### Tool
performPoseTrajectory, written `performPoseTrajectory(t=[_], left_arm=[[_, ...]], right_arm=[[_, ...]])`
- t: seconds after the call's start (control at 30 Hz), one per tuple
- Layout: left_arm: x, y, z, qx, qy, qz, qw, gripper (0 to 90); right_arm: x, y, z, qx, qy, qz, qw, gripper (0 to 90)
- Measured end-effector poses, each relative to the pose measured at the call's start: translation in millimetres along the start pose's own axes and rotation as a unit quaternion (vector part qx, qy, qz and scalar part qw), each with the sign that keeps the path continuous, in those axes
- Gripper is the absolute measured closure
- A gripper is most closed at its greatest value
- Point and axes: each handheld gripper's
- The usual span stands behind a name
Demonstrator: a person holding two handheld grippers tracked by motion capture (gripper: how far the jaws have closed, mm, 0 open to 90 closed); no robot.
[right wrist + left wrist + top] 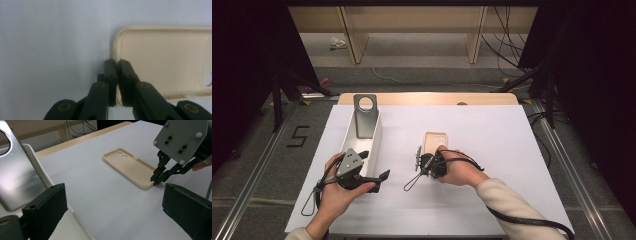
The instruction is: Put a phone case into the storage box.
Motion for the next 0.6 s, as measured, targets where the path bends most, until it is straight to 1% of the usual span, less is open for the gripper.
performPoseTrajectory(t=[0.03,0.07,0.1,0.17,0.2,0.23,0.27,0.3,0.37,0.4,0.43,0.5,0.6], left_arm=[[-0.1,0.0,-0.1,0.0,0.0,0.0,1.0,5.4],[-0.1,0.0,-0.1,0.0,0.001,0.0,1.0,5.4],[-0.1,0.0,-0.1,0.0,0.001,0.0,1.0,5.4],[-0.1,-0.1,0.0,0.0,0.001,0.0,1.0,5.5],[-0.1,-0.1,0.0,-0.001,0.001,0.0,1.0,5.7],[-0.1,-0.2,0.0,0.0,0.001,0.0,1.0,5.7],[-0.2,-0.3,0.0,0.0,0.001,0.0,1.0,5.7],[-0.3,-0.3,0.0,-0.001,0.002,-0.001,1.0,5.9],[-0.5,-0.3,0.1,-0.002,0.002,-0.001,1.0,6.1],[-0.5,-0.4,0.1,-0.002,0.003,-0.001,1.0,6.2],[-0.6,-0.5,0.1,-0.002,0.003,-0.001,1.0,6.3],[-0.7,-0.6,0.1,-0.002,0.004,-0.001,1.0,6.4],[-0.7,-0.7,0.0,-0.003,0.004,-0.001,1.0,6.6]], right_arm=[[1.2,0.5,0.8,0.0,0.01,0.002,0.9999,86.1],[1.3,0.4,1.7,0.004,0.015,-0.001,0.9999,86.2],[0.2,1.1,2.0,0.0,0.01,0.0,0.9999,86.3],[1.3,0.9,3.9,0.004,0.025,-0.001,0.9997,86.4],[-0.5,1.2,4.5,0.007,0.019,-0.003,0.9998,86.5],[-1.4,2.3,6.2,0.015,0.027,-0.012,0.9995,86.6],[-1.4,2.3,6.2,0.015,0.027,-0.012,0.9995,86.6],[-1.7,3.5,6.8,0.017,0.035,-0.015,0.9991,86.7],[-4.6,4.3,8.5,0.028,0.043,-0.023,0.9984,86.8],[-5.6,5.8,9.5,0.024,0.05,-0.02,0.9982,86.8],[-7.1,5.7,10.6,0.032,0.056,-0.022,0.9977,86.9],[-10.2,6.9,13.4,0.037,0.069,-0.021,0.9967,87.0],[-15.2,8.6,19.3,0.052,0.093,-0.023,0.994,87.2]])
Point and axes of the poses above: each handheld gripper's, and its own axes: x roughly forward along the jaws, z roughly out of its underside, y roughly to its right, and after that the axes turned 2 degrees about z, right-handed
